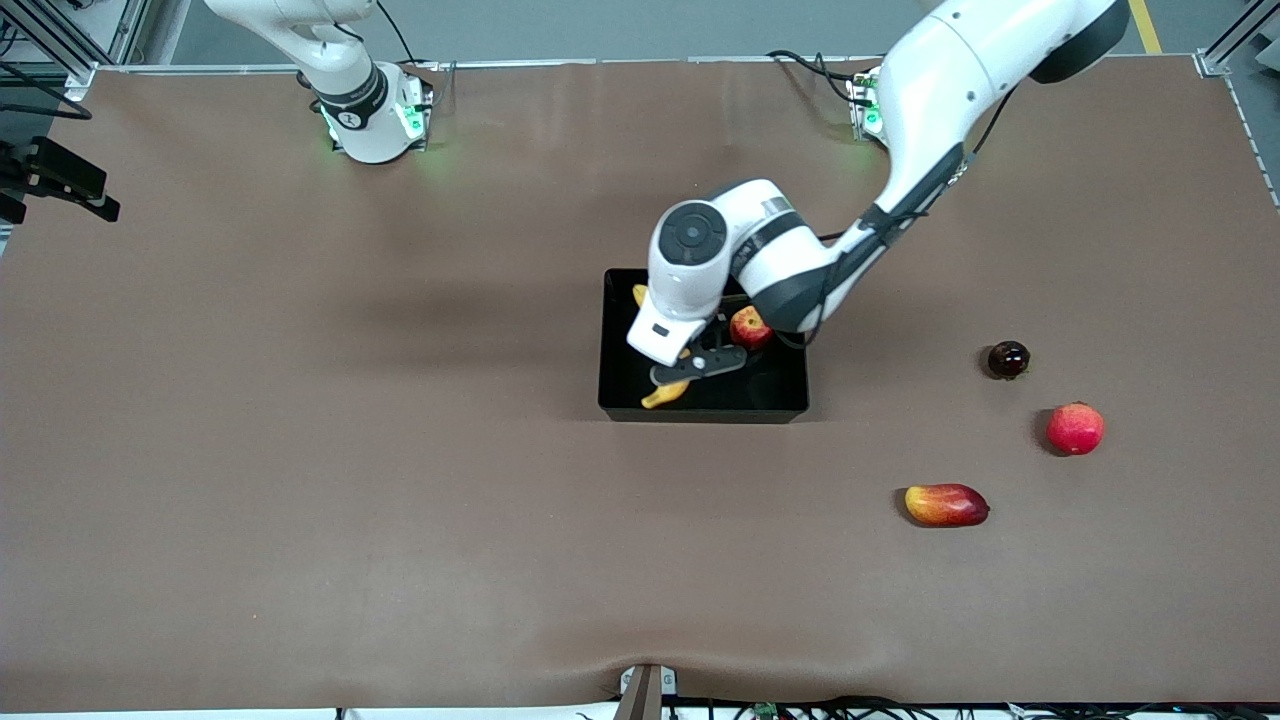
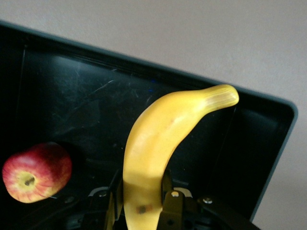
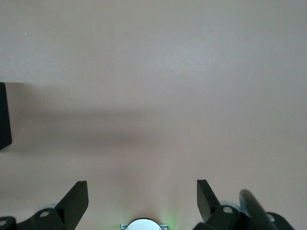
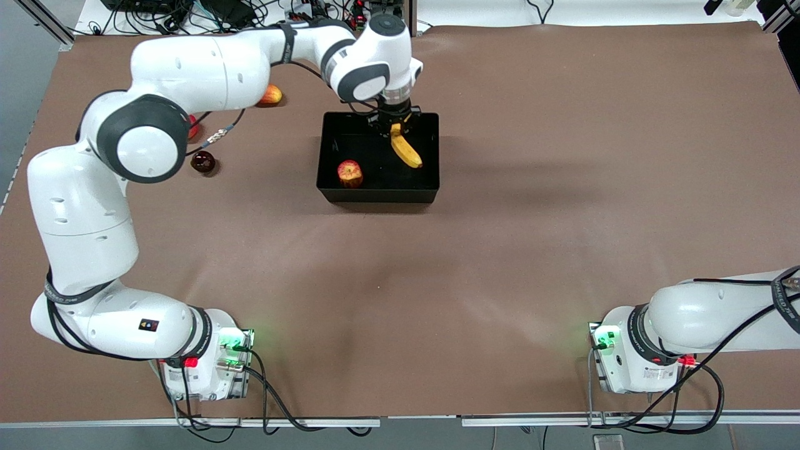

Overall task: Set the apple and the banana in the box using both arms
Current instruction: 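Lower the banana into the box and open the left gripper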

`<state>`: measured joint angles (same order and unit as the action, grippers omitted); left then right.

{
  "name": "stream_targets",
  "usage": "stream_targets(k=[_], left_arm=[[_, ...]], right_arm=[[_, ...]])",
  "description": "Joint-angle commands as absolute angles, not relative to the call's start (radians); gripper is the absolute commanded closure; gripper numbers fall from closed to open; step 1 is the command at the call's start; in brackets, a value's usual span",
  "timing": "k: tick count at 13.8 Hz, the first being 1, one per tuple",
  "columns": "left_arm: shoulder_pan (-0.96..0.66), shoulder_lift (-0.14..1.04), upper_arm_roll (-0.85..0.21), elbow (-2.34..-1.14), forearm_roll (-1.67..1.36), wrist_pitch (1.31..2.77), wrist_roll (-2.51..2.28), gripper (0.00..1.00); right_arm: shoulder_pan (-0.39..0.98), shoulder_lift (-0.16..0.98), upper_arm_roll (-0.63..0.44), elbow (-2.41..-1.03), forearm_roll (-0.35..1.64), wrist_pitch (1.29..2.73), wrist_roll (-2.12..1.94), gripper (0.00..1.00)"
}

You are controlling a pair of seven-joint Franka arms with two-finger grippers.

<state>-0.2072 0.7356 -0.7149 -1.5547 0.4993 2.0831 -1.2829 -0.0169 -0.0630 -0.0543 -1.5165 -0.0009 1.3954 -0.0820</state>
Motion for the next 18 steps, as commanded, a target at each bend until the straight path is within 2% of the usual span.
stream_targets(k=[1,5,7,8,9,10,11,14,18], left_arm=[[-0.261,0.768,-0.673,-1.540,0.520,2.088,-1.313,1.00],[-0.314,0.813,-0.599,-1.513,0.520,2.198,-1.310,1.00],[-0.351,0.828,-0.560,-1.503,0.522,2.209,-1.312,1.00],[-0.365,0.828,-0.543,-1.503,0.520,2.209,-1.313,0.92],[-0.365,0.827,-0.538,-1.502,0.520,2.209,-1.316,0.48],[-0.364,0.819,-0.537,-1.502,0.519,2.209,-1.336,0.12],[-0.361,0.804,-0.537,-1.496,0.523,2.206,-1.351,0.00],[-0.331,0.702,-0.537,-1.480,0.520,2.181,-1.394,0.00],[-0.183,0.498,-0.548,-1.480,0.502,2.031,-1.307,0.00]], right_arm=[[-0.046,-0.080,-0.040,-1.534,0.015,1.394,-0.075,0.00],[-0.048,-0.081,-0.040,-1.534,0.015,1.394,-0.075,0.00],[-0.048,-0.081,-0.040,-1.534,0.015,1.393,-0.075,0.00],[-0.048,-0.080,-0.040,-1.534,0.015,1.394,-0.075,0.00],[-0.046,-0.081,-0.040,-1.534,0.015,1.393,-0.075,0.00],[-0.048,-0.081,-0.040,-1.534,0.015,1.393,-0.075,0.00],[-0.048,-0.080,-0.040,-1.534,0.015,1.394,-0.075,0.00],[-0.048,-0.080,-0.040,-1.534,0.015,1.394,-0.075,0.00],[-0.044,-0.080,-0.040,-1.532,0.015,1.394,-0.077,0.00]])
